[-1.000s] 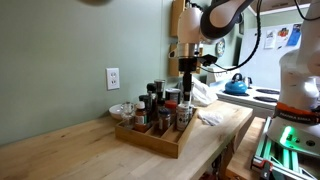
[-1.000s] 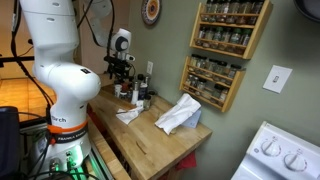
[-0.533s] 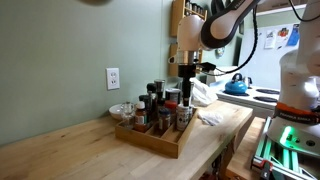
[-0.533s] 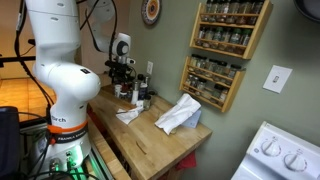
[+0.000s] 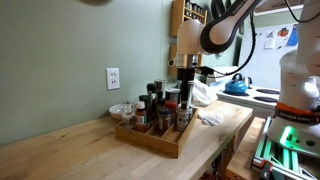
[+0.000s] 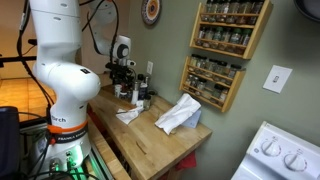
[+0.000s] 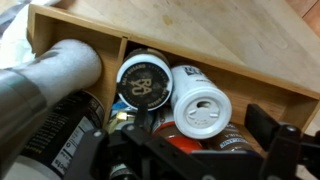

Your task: Move the white container in the first row of the wooden tray a little to the left, pick up the spice bottle from the table and put it in the first row of the wooden tray to the right of the white container

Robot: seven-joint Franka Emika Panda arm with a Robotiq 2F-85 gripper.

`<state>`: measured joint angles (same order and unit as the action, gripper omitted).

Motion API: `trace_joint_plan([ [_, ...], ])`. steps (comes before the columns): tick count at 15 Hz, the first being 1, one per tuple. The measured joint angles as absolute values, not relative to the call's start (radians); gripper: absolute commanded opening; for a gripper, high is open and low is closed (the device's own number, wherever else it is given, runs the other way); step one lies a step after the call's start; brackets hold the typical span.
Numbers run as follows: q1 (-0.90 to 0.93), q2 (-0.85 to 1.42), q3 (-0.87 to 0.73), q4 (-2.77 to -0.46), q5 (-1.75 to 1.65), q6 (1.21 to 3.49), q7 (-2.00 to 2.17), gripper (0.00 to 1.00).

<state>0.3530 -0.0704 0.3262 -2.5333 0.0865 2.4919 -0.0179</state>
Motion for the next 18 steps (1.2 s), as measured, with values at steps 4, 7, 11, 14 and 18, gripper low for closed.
trace_joint_plan([
  [4, 0.352, -0.070, 0.326, -2.540, 0.086, 2.492, -0.017, 0.74],
  [7, 0.351, -0.070, 0.326, -2.541, 0.086, 2.492, -0.016, 0.52],
  [11, 0.353, -0.070, 0.327, -2.540, 0.086, 2.492, -0.016, 0.30],
  [14, 0.353, -0.071, 0.327, -2.540, 0.086, 2.492, -0.017, 0.30],
  [18, 0.358, -0.077, 0.333, -2.538, 0.089, 2.489, -0.019, 0.30],
])
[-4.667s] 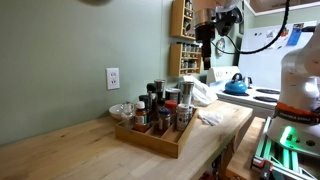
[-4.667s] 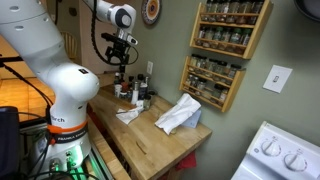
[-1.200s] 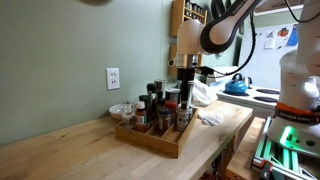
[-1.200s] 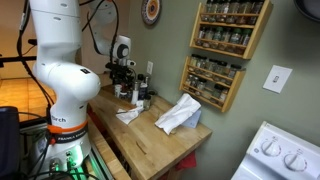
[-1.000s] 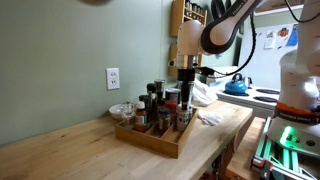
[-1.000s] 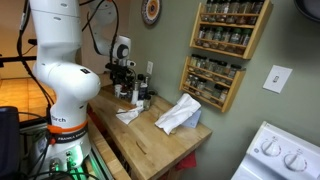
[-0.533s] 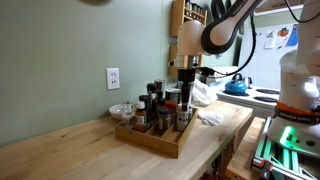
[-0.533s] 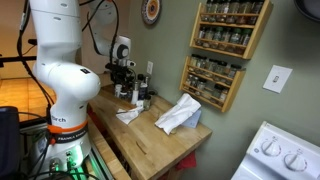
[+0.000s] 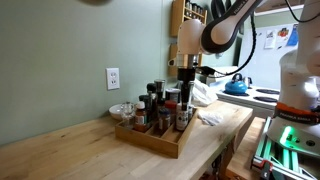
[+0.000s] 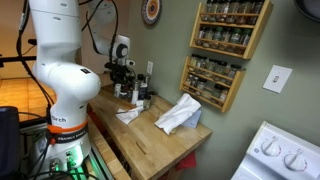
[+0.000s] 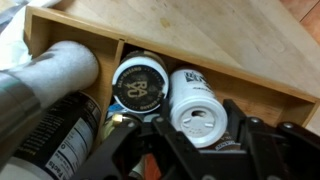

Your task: Move the white container in the first row of the wooden tray a little to the left, pick up the spice bottle from the table and put it in the first row of the wooden tray to the right of the white container

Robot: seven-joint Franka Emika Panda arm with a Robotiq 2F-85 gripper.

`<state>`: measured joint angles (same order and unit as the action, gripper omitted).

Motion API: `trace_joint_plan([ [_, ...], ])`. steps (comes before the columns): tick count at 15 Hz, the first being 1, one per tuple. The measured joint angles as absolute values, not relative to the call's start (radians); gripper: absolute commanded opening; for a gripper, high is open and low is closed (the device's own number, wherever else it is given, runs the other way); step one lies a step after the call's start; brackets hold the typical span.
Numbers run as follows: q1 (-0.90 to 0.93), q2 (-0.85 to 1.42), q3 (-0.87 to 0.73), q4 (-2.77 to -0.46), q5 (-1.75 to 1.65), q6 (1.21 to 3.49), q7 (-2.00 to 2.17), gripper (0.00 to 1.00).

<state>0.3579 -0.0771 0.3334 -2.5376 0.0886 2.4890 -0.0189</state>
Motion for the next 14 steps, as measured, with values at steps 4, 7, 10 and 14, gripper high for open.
trace_joint_plan([
  [4, 0.382, -0.100, 0.352, -2.520, 0.099, 2.465, -0.022, 0.30],
  [7, 0.402, -0.115, 0.367, -2.505, 0.114, 2.437, -0.023, 0.30],
  [10, 0.421, -0.120, 0.379, -2.496, 0.132, 2.433, -0.024, 0.30],
  [14, 0.430, -0.122, 0.391, -2.490, 0.136, 2.434, -0.023, 0.30],
])
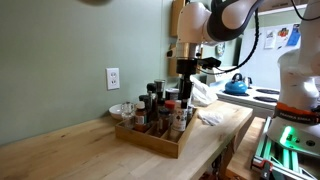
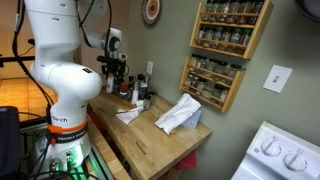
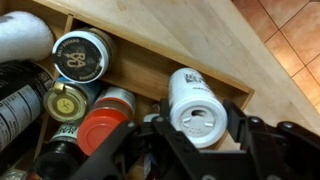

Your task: Move the white container in the first row of the wooden tray a little to the left, pick up the spice bottle from the table and put it in the first row of the wooden tray to the right of the white container

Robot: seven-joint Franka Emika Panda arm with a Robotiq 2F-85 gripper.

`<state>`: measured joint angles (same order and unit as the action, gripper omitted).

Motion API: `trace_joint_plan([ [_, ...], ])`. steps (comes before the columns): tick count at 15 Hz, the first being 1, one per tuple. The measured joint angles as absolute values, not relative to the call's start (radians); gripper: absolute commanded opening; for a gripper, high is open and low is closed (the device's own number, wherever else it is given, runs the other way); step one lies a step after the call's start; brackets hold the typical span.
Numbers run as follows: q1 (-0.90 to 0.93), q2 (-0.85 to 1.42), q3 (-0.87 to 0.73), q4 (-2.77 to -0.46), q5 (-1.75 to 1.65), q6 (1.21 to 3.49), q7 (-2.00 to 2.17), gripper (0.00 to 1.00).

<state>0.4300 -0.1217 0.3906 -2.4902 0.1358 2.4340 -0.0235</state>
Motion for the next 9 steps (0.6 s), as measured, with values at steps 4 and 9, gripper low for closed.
trace_joint_plan([
  [4, 0.430, -0.117, 0.397, -2.490, 0.104, 2.434, -0.002, 0.30],
  [9, 0.429, -0.096, 0.407, -2.490, 0.052, 2.446, 0.055, 0.30],
])
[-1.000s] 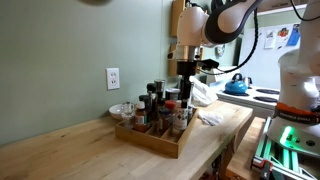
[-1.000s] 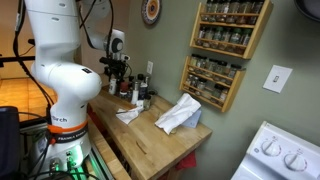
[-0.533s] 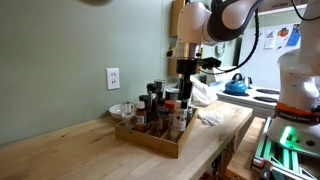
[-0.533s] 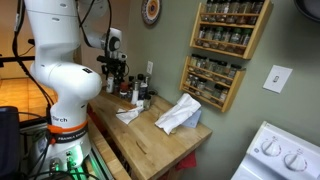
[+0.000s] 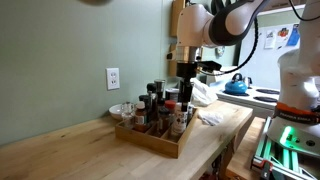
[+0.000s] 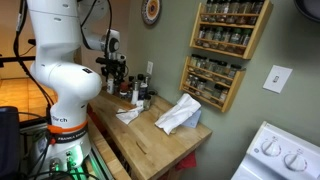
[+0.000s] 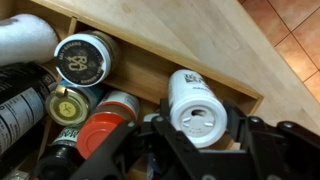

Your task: Move the white container in the first row of the wooden tray a little to the left, pick up the spice bottle from the table and put it in the first row of the wooden tray to the right of the white container

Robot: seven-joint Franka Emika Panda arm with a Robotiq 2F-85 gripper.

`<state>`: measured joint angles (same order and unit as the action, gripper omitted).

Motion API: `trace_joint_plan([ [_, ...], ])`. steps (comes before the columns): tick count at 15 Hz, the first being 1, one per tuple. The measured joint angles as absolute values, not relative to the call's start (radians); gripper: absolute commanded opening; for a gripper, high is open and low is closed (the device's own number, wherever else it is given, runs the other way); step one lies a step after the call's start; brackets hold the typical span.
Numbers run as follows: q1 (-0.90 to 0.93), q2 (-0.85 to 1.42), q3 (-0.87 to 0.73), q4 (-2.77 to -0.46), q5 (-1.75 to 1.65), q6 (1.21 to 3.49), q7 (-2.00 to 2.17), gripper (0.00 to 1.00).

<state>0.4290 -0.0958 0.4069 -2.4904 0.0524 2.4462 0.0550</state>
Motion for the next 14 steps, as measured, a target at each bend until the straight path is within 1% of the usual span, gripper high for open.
trace_joint_plan([
  [6, 0.429, -0.056, 0.414, -2.483, 0.037, 2.457, 0.064, 0.30],
  [11, 0.428, -0.022, 0.414, -2.477, -0.053, 2.458, 0.133, 0.30],
  [12, 0.428, -0.018, 0.414, -2.473, -0.066, 2.458, 0.143, 0.80],
  [13, 0.428, -0.015, 0.414, -2.470, -0.072, 2.458, 0.148, 0.81],
  [14, 0.428, -0.013, 0.414, -2.467, -0.073, 2.458, 0.152, 0.85],
])
